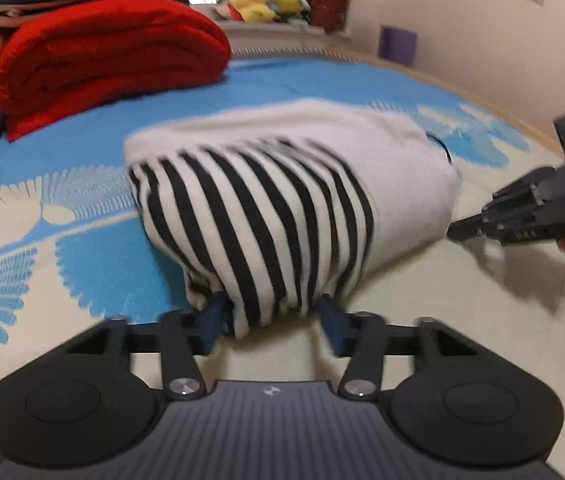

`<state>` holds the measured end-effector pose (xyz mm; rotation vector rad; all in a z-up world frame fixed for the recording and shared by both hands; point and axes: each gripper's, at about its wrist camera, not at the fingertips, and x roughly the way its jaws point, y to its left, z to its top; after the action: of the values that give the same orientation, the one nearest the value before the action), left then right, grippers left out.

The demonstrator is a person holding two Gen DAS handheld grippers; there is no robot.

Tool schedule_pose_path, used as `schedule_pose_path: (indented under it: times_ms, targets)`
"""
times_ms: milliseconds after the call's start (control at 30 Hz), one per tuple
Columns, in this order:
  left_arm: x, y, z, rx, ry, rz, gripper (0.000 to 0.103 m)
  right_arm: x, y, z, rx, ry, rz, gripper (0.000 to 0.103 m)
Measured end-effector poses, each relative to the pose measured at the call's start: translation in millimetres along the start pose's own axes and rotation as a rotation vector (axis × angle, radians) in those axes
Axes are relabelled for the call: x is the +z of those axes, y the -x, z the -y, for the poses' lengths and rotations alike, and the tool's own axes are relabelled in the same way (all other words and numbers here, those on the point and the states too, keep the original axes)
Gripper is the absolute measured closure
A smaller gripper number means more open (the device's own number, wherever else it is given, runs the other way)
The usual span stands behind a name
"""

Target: Fold small clothes

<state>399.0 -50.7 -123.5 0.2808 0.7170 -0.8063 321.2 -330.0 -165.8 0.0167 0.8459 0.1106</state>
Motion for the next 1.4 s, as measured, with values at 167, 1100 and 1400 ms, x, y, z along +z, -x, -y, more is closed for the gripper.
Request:
schedule_pose_path:
  times_ms: [167,1100,1400]
  targets:
    - [-2,25,-19,-0.049,0.101,0.042,0.031,14,51,20,-0.030,-0.111,0.116,0.091]
    - [4,113,132,0.403,0.264,0.202,0.000,-39,144,-91,-0.371,-0.415,0.321,0.008]
    - [6,77,110,0.530,0.364,0.122,0.000,-26,104,-101,-0.335,-0.185,0.245,0.010]
